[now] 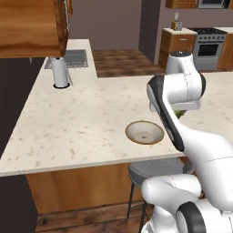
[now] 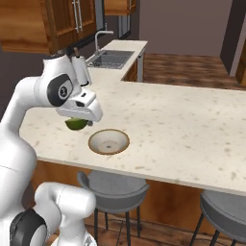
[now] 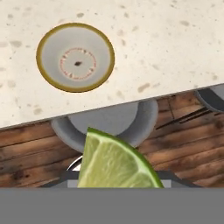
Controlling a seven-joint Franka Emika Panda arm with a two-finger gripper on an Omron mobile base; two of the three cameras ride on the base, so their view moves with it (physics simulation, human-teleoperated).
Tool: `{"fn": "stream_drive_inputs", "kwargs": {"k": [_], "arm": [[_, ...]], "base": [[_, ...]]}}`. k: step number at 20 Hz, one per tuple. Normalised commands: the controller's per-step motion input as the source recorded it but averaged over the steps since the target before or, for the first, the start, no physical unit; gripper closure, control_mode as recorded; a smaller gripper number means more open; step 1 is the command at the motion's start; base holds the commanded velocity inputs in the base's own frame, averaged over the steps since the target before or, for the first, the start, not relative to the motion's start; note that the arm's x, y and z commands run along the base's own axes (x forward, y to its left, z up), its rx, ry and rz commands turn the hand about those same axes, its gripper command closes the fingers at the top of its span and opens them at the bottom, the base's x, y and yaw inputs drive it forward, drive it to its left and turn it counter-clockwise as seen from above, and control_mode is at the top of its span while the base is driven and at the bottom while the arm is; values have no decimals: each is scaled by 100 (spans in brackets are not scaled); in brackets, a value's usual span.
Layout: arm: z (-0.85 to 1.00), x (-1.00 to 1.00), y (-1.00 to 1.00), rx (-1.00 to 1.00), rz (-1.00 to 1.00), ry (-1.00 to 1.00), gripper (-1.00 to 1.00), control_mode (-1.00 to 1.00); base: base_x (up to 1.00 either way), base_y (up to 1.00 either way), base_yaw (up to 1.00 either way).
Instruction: There is a bowl on the dining counter. Grab a lemon wedge from the fridge and place it in the bowl. Then get the liquor bottle and glass cup from the cabinet and place them next to the bowl.
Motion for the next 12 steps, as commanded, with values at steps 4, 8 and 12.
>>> {"fn": "stream_drive_inputs", "kwargs": {"k": [4,8,12], "arm": [[-82,79,1,0,0,3,100,-100],[-79,84,0,0,0,2,100,-100],[-82,68,2,0,0,0,100,-100]], "base": [[0,0,0],[0,0,0],[0,0,0]]}}
